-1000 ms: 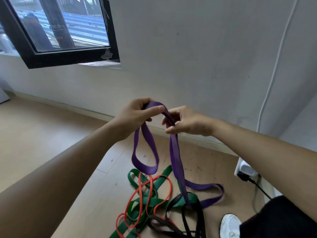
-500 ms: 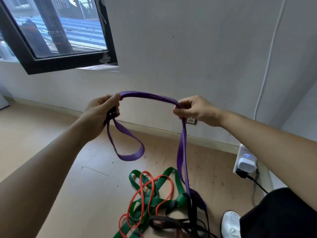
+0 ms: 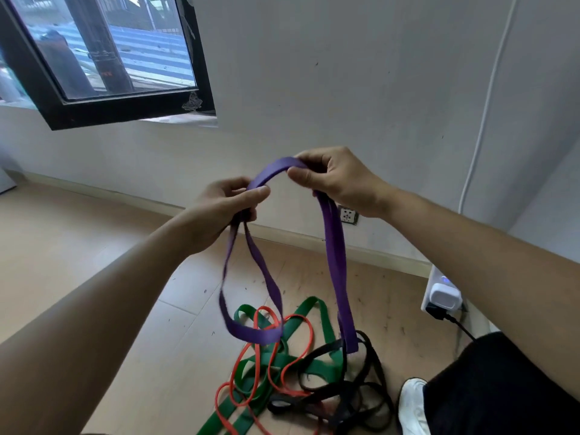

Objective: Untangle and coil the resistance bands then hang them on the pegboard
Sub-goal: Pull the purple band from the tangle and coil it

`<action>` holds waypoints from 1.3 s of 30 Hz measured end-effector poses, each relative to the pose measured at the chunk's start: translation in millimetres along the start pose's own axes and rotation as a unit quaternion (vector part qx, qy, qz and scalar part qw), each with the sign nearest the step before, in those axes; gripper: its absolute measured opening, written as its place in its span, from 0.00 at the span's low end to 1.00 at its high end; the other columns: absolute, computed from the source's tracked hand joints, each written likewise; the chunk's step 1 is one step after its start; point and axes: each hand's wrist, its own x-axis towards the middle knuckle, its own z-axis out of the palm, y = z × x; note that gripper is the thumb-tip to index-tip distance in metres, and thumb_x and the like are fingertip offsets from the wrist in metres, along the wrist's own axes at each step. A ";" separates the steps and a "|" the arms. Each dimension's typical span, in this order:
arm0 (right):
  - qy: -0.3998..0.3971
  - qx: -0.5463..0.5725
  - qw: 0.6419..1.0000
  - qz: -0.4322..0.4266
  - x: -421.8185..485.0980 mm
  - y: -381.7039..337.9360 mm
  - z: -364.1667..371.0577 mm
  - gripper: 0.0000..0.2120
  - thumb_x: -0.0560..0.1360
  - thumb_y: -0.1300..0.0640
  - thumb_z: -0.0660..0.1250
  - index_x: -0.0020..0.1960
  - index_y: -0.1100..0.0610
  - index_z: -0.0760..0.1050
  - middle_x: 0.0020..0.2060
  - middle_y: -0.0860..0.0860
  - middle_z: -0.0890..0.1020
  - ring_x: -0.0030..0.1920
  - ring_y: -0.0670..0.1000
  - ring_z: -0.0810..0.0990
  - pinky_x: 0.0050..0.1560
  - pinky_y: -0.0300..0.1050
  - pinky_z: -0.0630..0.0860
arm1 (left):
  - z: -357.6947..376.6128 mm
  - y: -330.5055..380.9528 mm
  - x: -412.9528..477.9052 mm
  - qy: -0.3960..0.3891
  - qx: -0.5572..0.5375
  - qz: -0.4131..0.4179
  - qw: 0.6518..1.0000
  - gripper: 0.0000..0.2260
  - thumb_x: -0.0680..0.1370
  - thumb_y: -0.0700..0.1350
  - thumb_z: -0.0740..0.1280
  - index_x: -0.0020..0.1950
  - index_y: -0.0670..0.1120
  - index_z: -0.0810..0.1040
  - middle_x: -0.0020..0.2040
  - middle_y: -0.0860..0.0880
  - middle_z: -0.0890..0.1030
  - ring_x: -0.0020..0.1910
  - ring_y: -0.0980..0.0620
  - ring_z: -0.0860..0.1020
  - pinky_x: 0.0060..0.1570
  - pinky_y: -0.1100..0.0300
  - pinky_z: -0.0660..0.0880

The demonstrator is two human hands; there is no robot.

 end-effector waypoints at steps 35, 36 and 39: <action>-0.001 0.033 0.998 0.062 -13.6 8.7 -7.5 0.18 0.80 0.51 0.67 0.65 0.61 0.74 0.41 0.51 0.75 0.40 0.47 0.75 0.46 0.45 0.80 | -1.8 -9.4 -13.7 0.013 0.118 0.005 0.993 0.21 0.71 0.55 0.72 0.57 0.41 0.81 0.39 0.45 0.76 0.37 0.51 0.74 0.46 0.54 0.74; 0.003 0.025 0.998 0.052 -12.3 2.5 -3.7 0.17 0.80 0.51 0.67 0.65 0.59 0.73 0.41 0.50 0.75 0.40 0.46 0.75 0.45 0.44 0.79 | 5.3 -5.4 -12.7 0.011 0.107 0.009 0.994 0.23 0.71 0.55 0.72 0.58 0.40 0.80 0.38 0.46 0.75 0.36 0.52 0.73 0.45 0.56 0.74; -0.020 -0.023 0.999 0.043 -11.9 -5.4 5.7 0.18 0.82 0.54 0.66 0.68 0.58 0.69 0.43 0.47 0.77 0.40 0.40 0.76 0.46 0.38 0.76 | 18.7 6.4 -6.5 0.020 0.067 0.025 0.997 0.28 0.72 0.59 0.75 0.57 0.35 0.79 0.34 0.51 0.73 0.34 0.52 0.71 0.40 0.59 0.72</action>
